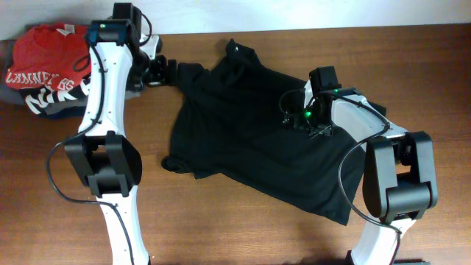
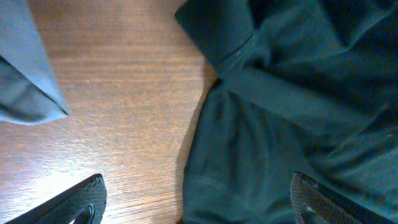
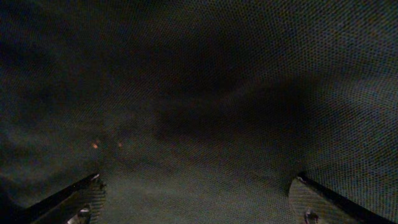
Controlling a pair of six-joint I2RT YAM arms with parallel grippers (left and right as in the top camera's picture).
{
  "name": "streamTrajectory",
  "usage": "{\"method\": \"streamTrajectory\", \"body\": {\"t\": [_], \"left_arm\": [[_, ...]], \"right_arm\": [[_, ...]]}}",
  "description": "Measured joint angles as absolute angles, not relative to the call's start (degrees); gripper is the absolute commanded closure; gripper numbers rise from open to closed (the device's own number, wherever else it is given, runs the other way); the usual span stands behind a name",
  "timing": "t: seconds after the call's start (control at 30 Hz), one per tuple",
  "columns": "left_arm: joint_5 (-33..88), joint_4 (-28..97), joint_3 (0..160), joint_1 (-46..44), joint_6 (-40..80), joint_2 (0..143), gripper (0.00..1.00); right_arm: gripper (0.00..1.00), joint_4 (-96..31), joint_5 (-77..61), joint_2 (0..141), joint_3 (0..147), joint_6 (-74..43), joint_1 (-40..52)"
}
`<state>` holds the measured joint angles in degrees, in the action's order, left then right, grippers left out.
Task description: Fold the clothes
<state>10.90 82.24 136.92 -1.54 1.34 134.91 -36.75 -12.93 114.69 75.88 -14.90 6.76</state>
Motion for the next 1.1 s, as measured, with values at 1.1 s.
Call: {"method": "streamTrajectory", "body": {"t": [1.1], "left_arm": [[-6.5,68.69,113.62,-10.81,3.09,135.24,0.3]], "right_arm": [[0.01,-36.73,-12.93,114.69,75.88,-15.09,6.76]]}}
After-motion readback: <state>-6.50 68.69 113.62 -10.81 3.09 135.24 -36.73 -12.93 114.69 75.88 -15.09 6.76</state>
